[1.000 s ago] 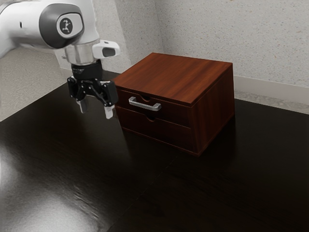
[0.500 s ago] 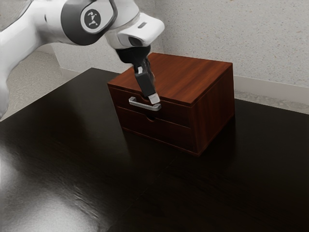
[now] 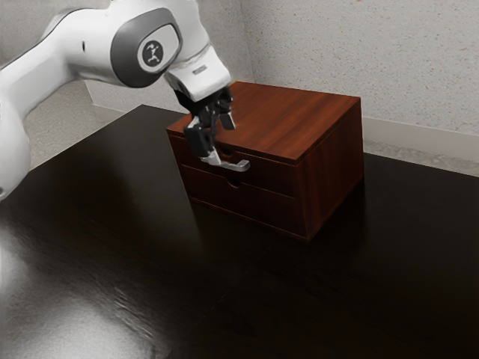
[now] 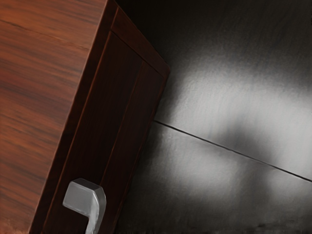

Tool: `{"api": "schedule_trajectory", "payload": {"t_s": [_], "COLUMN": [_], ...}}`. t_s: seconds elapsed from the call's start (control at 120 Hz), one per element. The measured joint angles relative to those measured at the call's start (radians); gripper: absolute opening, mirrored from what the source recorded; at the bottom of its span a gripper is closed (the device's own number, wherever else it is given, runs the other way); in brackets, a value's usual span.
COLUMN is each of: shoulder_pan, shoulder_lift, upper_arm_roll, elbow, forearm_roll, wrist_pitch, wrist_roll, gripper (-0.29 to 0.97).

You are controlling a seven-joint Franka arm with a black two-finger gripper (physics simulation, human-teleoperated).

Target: Pull the drawer handle with one arm to open the drawer

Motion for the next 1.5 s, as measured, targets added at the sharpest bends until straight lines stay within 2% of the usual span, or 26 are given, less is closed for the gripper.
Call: {"api": "schedule_trajectory", "payload": {"t_s": [0.142, 0.25, 0.433, 0.7, 0.95, 1.5], "shoulder_pan": [0.019, 0.026, 0.016, 0.005, 0.012, 0.018], "shoulder_lift": [0.003, -0.011, -0.031, -0.132, -0.148, -0.162], "upper_arm_roll": [0.001, 0.031, 0.035, 0.034, 0.039, 0.081], "elbow": [-0.028, -0.118, -0.201, -0.366, -0.405, -0.475], "forearm_roll": [-0.005, -0.020, -0.025, -0.026, -0.028, -0.032], "wrist_pitch": [0.008, 0.045, 0.162, 0.342, 0.435, 0.495], "wrist_roll": [0.103, 0.167, 0.252, 0.337, 0.389, 0.462], "gripper": [0.68, 0.68, 0.68, 0.68, 0.68, 0.68]}}
